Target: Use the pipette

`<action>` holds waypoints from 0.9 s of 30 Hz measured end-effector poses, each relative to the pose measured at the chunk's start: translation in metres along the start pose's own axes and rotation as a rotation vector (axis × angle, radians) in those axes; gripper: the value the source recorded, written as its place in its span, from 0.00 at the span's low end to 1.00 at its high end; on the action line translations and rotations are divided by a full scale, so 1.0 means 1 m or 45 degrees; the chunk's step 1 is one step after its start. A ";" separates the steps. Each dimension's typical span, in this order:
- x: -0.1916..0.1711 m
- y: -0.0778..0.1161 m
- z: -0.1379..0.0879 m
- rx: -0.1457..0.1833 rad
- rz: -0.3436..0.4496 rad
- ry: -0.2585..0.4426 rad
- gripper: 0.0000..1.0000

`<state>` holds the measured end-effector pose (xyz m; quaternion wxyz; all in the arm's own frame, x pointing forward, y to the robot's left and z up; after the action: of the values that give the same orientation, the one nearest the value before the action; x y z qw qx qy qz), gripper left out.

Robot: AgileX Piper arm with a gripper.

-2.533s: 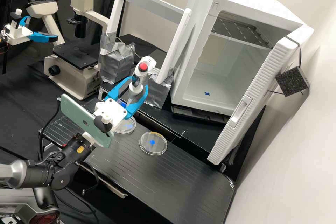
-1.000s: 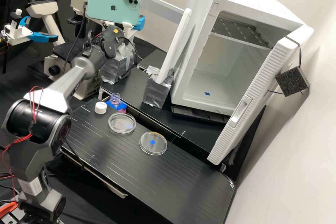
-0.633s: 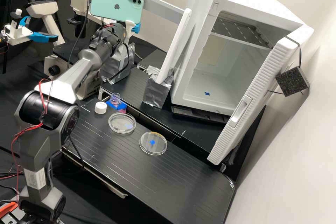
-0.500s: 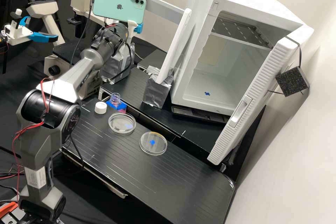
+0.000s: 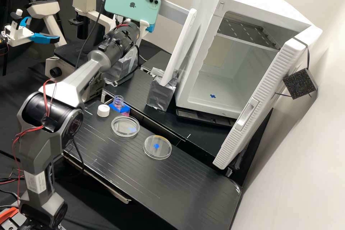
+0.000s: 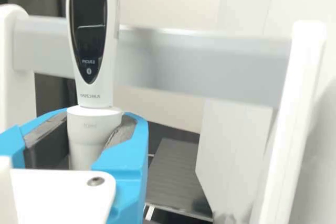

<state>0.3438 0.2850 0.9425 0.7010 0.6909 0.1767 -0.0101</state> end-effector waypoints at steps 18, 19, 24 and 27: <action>0.000 0.001 0.016 0.007 0.003 -0.058 0.00; 0.000 0.002 0.017 0.007 0.007 -0.060 0.00; -0.001 0.003 0.017 -0.001 0.010 -0.061 0.00; -0.001 0.003 0.016 -0.001 0.011 -0.059 0.00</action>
<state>0.3471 0.2689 0.9456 0.7053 0.6908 0.1573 -0.0230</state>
